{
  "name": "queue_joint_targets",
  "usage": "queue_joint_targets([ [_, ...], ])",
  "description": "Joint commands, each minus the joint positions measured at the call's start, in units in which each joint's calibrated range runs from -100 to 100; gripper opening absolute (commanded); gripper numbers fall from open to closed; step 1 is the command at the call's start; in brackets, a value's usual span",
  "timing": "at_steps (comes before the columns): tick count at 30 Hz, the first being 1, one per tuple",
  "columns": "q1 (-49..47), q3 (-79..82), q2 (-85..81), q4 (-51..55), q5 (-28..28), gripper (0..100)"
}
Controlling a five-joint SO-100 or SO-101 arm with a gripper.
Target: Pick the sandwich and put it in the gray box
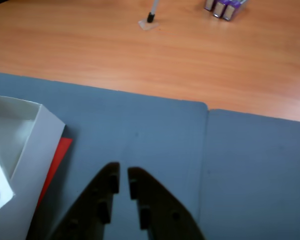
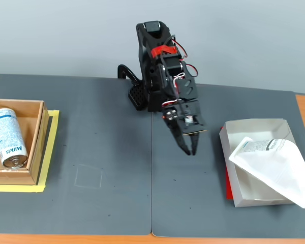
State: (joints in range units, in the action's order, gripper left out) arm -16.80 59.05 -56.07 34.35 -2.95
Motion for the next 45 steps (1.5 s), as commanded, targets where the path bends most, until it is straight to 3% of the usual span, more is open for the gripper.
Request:
queue_joint_targets([
  [1,3.04,1.97,-3.91,0.03,0.01,2],
  [22,11.92,28.29,-24.51,0.46,1.16,2],
  [45,12.36,38.69,-42.31,16.87,2.93,2],
])
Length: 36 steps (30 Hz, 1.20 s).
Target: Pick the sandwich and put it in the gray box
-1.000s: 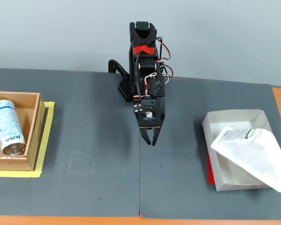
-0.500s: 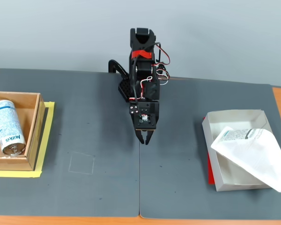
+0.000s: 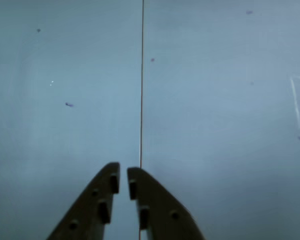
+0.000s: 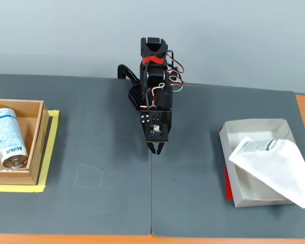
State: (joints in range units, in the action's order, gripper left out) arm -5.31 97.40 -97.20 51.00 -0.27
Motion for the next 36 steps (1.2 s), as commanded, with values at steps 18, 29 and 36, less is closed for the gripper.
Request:
queue_joint_targets([
  [18,1.46,1.88,-1.62,0.13,0.24,2],
  [29,1.46,1.88,-1.62,0.04,0.19,2],
  [36,1.46,1.88,-1.70,0.04,0.19,2],
])
